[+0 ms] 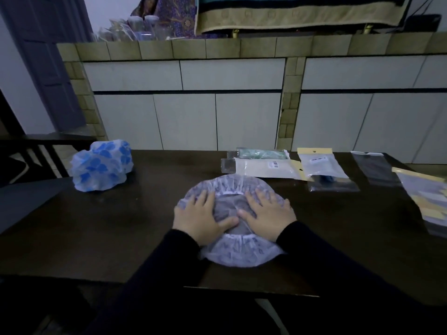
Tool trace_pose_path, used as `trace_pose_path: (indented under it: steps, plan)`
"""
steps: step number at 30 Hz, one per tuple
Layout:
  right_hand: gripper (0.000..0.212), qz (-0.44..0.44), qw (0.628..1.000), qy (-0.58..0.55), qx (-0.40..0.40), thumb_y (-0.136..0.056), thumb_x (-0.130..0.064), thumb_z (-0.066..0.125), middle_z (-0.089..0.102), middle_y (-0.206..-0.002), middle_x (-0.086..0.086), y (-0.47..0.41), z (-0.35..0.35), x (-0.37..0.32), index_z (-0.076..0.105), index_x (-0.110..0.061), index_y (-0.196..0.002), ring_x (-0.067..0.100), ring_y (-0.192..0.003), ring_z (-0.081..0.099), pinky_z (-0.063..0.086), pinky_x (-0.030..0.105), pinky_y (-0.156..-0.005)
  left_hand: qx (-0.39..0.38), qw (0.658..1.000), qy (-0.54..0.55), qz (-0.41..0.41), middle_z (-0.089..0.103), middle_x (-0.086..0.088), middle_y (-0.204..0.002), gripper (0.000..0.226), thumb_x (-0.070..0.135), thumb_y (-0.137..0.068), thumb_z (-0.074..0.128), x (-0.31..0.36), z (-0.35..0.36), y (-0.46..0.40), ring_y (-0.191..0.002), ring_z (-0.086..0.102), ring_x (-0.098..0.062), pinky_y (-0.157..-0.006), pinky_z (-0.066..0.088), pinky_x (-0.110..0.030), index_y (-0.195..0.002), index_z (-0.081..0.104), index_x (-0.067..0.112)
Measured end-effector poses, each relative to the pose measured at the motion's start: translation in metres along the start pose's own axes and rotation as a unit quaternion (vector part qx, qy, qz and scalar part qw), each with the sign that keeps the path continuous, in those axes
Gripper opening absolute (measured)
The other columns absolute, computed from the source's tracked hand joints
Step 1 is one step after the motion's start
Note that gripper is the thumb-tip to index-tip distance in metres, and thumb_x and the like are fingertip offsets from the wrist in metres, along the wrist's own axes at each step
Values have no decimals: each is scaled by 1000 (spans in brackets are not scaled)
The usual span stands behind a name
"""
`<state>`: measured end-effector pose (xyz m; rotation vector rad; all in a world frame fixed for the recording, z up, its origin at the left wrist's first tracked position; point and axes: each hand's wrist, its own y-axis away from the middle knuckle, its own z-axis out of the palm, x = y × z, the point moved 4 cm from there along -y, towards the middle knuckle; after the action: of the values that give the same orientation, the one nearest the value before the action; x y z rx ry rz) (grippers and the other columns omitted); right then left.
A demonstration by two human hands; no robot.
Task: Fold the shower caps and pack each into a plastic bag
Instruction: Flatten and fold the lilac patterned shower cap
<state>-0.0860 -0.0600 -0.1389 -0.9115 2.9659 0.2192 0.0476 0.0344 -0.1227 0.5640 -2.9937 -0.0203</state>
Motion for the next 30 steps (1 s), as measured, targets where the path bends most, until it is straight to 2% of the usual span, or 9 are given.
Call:
trace_pose_path:
  steps: [3, 5, 7, 10, 14, 19, 23, 28, 30]
  plan:
    - [78, -6, 999, 4, -38, -87, -76, 19, -11, -161, -3, 0, 4, 14, -6, -39, -151, 24, -148, -7, -1, 57, -114, -105, 994, -23, -13, -1, 3, -161, 108, 91, -69, 17, -7, 3, 8, -148, 6, -21, -114, 14, -52, -153, 4, 25]
    - [76, -31, 998, -17, -42, -88, -73, 30, -2, -162, -5, 2, -7, 15, 5, -39, -151, 21, -148, -1, 0, 59, -113, -120, 993, -9, -14, 31, 0, -154, 92, 88, -74, 26, -4, -15, 11, -140, 31, -23, -109, 23, -50, -144, 38, 30]
    - [70, -70, 996, -47, -36, -89, -63, 46, 12, -160, -7, 5, -20, 11, 21, -40, -149, 19, -147, 10, -1, 60, -113, 14, 1000, 13, -11, 66, 1, -114, 56, 72, -84, 40, -1, -45, 8, -111, 57, -21, -94, 33, -41, -103, 68, 27]
    - [63, -135, 988, -66, -44, -89, -40, 59, 18, -159, -10, 13, -34, 0, 30, -44, -145, 18, -146, 14, -5, 58, -113, 165, 985, 45, -10, 68, 6, -95, 27, 41, -90, 47, -7, -70, -5, -92, 60, -21, -87, 37, -35, -89, 69, 25]
    - [53, -155, 980, -122, -10, -94, -25, 47, 17, -159, -12, 15, -37, -12, 36, -45, -142, 16, -146, 12, -3, 58, -113, 38, 988, 148, -36, 68, -8, -109, 41, 45, -92, 52, -20, -47, -40, -101, 61, -26, -81, 44, -29, -108, 68, 11]
    - [56, -124, 992, -21, 1, -98, -53, 31, 0, -162, -7, 4, -8, -7, 11, -44, -149, 22, -148, 0, 4, 60, -115, 23, 970, 234, -69, 64, -2, -76, 30, 41, -84, 67, -32, -18, -49, -72, 59, -17, -60, 38, -26, -78, 65, 12]
    - [62, -161, 987, -24, -10, -96, -56, 38, 4, -161, -7, -4, -18, -2, 9, -44, -150, 18, -148, 4, 6, 53, -115, 122, 956, 238, -121, 65, -11, -103, 27, 38, -90, 59, -43, -16, -49, -88, 58, -27, -73, 39, -30, -96, 54, 12]
    - [49, -84, 970, -52, 221, -95, -51, 41, 44, -144, -4, 9, -51, -1, 44, -30, -140, 16, -130, 41, 31, 43, -109, 168, 949, 224, -146, 49, -17, -126, 44, 33, -89, 58, -51, -23, -41, -111, 51, -36, -86, 42, -40, -122, 43, 7]
    - [48, -33, 978, -59, 196, -97, -51, 36, 49, -136, -1, 17, -47, -2, 48, -26, -136, 18, -123, 47, 34, 44, -105, 239, 960, 116, -85, 48, -12, -130, 44, 34, -88, 56, -47, -38, -34, -115, 48, -33, -92, 40, -42, -125, 50, 11]
